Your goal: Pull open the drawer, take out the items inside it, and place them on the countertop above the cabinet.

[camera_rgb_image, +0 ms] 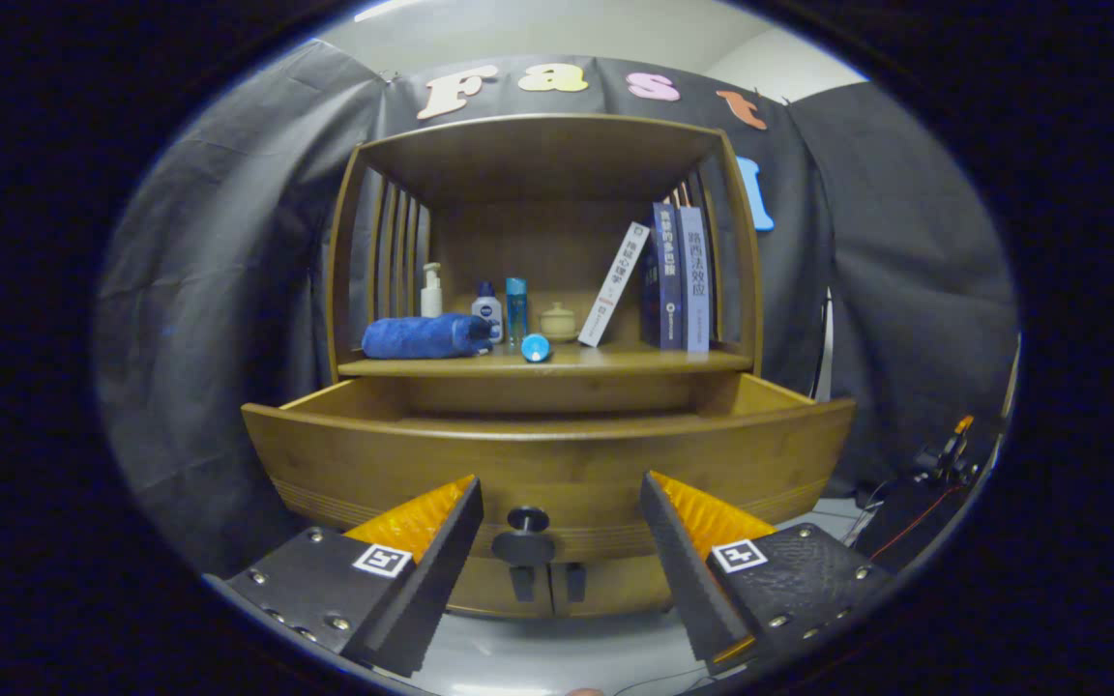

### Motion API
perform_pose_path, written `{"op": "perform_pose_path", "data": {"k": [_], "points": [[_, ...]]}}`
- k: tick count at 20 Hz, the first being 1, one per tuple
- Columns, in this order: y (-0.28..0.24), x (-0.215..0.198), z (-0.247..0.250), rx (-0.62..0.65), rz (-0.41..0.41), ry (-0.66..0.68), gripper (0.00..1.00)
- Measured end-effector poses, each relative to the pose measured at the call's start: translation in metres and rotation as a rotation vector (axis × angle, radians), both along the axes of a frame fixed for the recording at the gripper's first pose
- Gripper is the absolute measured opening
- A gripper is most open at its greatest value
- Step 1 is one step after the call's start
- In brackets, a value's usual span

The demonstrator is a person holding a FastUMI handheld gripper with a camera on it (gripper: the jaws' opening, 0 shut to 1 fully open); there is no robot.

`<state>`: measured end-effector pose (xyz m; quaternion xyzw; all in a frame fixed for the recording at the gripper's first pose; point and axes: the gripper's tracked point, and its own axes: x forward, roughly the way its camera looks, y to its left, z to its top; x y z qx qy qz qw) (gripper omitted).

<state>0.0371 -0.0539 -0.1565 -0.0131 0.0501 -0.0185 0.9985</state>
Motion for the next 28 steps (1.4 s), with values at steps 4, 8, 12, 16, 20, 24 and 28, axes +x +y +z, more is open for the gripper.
{"op": "perform_pose_path", "data": {"k": [4, 8, 12, 16, 20, 24, 28], "points": [[0.004, 0.003, -0.007, 0.015, 0.01, 0.002, 0.97], [0.008, 0.011, -0.011, 0.014, 0.02, 0.004, 0.97], [0.006, 0.025, -0.013, 0.044, 0.017, 0.009, 0.97], [-0.002, 0.032, -0.017, 0.085, -0.002, 0.007, 0.97], [-0.002, 0.045, -0.008, 0.124, 0.008, -0.007, 0.96], [0.001, 0.066, -0.006, 0.148, 0.009, 0.005, 0.98], [0.007, 0.088, -0.007, 0.152, 0.001, 0.02, 0.98]]}}
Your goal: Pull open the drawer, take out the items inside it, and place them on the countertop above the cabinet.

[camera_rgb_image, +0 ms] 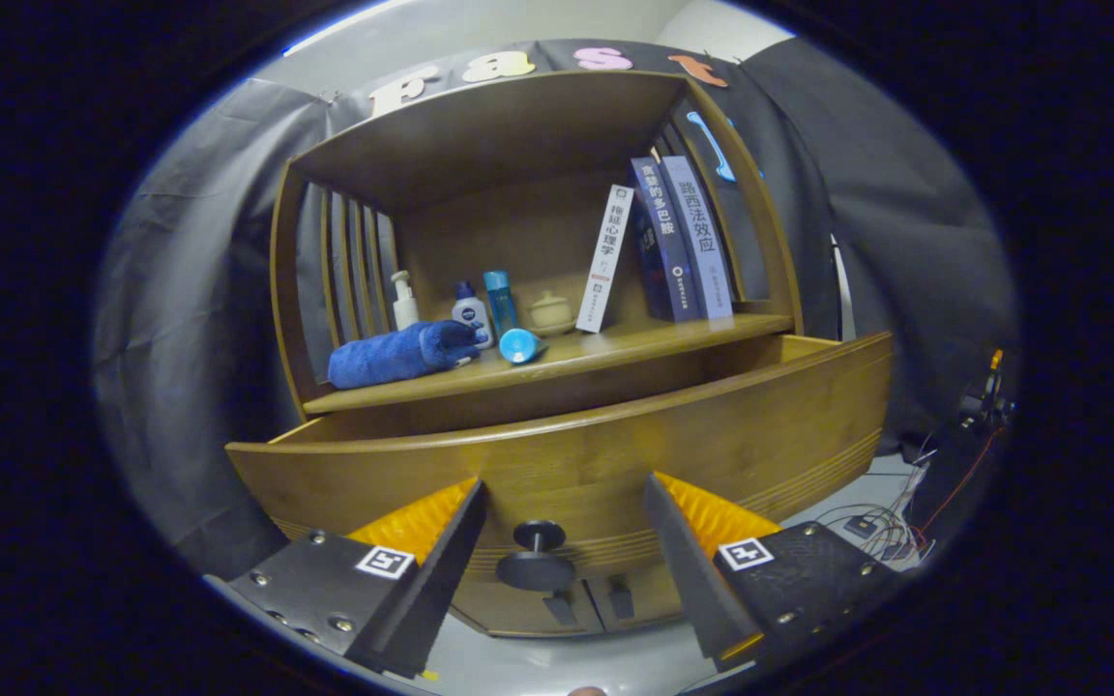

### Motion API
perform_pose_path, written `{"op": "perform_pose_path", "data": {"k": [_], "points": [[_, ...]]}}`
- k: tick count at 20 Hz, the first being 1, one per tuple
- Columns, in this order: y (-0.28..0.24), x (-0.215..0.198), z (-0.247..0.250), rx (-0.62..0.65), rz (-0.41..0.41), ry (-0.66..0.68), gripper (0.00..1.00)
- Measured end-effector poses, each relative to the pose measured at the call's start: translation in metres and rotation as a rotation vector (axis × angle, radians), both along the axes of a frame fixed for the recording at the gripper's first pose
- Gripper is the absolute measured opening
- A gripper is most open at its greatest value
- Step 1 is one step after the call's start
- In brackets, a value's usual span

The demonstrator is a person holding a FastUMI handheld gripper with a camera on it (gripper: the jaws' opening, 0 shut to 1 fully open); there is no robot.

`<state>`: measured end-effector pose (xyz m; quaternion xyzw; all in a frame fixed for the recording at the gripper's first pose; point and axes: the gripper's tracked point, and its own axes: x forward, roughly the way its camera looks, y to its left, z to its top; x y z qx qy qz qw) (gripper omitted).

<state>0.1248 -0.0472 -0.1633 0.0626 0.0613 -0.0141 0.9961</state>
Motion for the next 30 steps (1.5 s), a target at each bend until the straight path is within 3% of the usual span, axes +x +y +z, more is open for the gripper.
{"op": "perform_pose_path", "data": {"k": [19, 30], "points": [[0.001, 0.102, 0.004, -0.05, -0.003, -0.001, 0.99], [0.014, 0.08, -0.008, -0.147, 0.031, 0.017, 0.99]]}}
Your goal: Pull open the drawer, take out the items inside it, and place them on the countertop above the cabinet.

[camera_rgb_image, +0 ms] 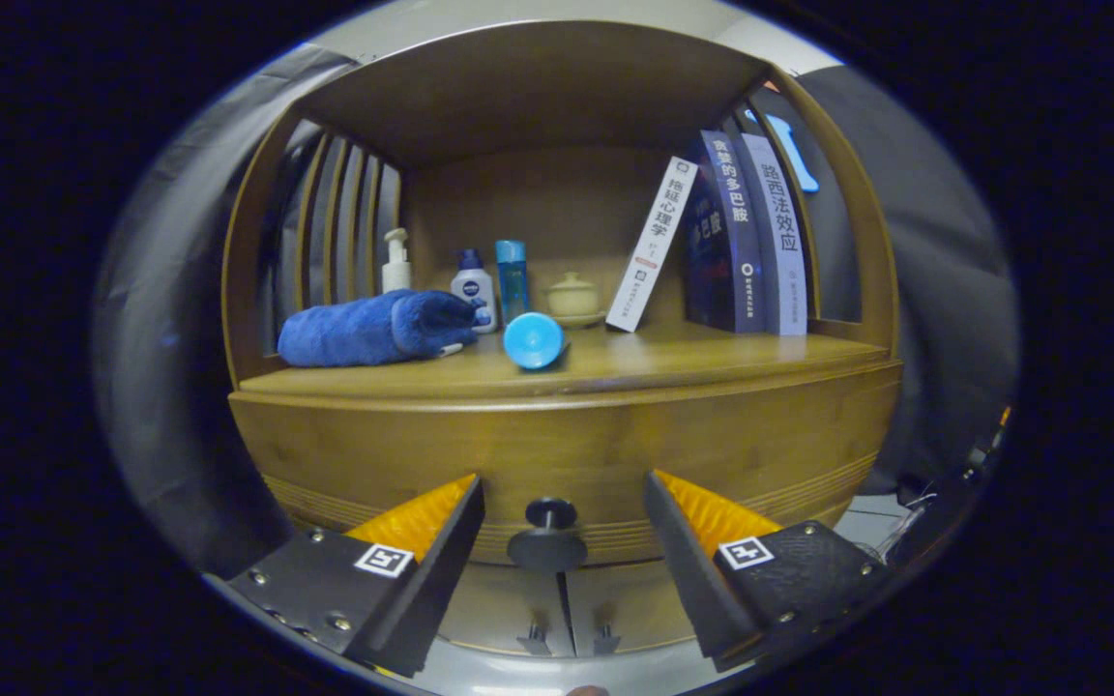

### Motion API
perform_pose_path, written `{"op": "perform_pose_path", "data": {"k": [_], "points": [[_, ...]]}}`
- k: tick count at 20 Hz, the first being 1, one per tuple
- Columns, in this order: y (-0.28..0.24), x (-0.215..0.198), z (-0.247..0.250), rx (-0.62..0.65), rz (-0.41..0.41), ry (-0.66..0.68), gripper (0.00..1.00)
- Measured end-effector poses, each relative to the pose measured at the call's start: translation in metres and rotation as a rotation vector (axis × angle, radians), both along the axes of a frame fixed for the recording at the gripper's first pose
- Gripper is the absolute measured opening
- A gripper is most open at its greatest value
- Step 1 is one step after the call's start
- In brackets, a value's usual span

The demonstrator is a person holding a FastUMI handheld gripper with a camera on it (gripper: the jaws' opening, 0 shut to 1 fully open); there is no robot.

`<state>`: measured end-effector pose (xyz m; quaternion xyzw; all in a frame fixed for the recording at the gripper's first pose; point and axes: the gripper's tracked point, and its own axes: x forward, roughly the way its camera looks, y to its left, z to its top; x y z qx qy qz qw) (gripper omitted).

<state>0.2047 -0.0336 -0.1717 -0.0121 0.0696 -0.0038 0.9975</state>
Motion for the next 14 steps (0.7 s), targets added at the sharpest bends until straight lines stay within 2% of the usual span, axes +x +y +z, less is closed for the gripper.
{"op": "perform_pose_path", "data": {"k": [3, 10, 14], "points": [[0.001, -0.029, -0.003, -0.007, -0.012, 0.002, 0.99], [0.013, -0.091, 0.02, -0.047, 0.028, -0.03, 0.99], [0.014, -0.129, 0.033, -0.055, 0.01, -0.04, 0.99]]}}
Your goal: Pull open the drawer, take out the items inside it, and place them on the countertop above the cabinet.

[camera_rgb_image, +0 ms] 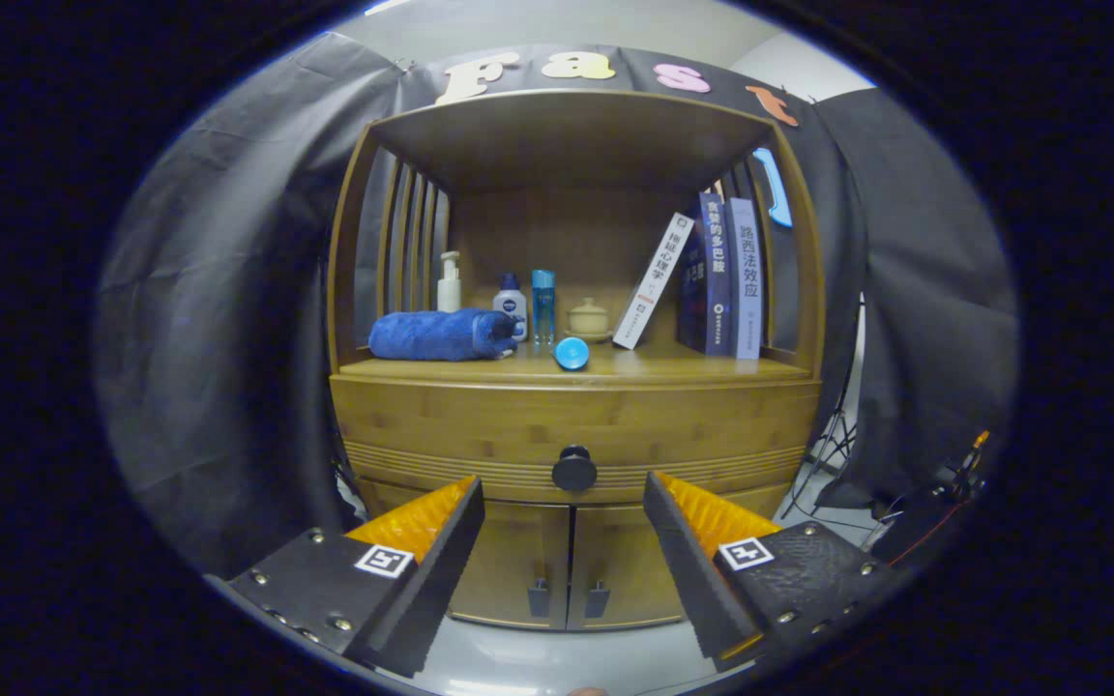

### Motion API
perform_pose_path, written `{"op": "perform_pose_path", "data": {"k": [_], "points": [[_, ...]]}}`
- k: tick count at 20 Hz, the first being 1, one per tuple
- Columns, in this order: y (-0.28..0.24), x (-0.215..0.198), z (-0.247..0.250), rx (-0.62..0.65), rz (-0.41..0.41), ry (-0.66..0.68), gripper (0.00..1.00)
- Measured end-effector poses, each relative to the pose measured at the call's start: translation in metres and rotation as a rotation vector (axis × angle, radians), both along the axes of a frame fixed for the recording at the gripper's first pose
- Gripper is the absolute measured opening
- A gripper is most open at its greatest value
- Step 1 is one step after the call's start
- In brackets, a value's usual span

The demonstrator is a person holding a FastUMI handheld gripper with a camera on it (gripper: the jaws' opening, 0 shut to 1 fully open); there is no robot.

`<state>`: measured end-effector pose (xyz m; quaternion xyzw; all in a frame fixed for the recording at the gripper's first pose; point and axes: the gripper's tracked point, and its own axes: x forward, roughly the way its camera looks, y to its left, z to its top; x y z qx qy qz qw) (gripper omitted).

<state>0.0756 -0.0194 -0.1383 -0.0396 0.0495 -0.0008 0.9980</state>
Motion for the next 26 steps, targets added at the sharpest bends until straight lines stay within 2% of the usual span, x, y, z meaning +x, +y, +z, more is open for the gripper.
{"op": "perform_pose_path", "data": {"k": [4, 7, 11, 14, 20, 23, 26], "points": [[0.0, -0.032, 0.029, 0.007, -0.014, 0.003, 0.99], [0.002, -0.056, 0.073, 0.03, -0.013, -0.029, 0.99], [-0.008, -0.092, 0.137, 0.038, -0.066, -0.1, 0.99], [-0.005, -0.11, 0.171, 0.066, -0.069, -0.133, 0.99], [0.02, -0.126, 0.194, 0.056, 0.001, -0.17, 0.99], [0.023, -0.128, 0.189, -0.017, -0.005, -0.175, 0.99], [0.035, -0.125, 0.179, -0.022, 0.02, -0.159, 0.99]]}}
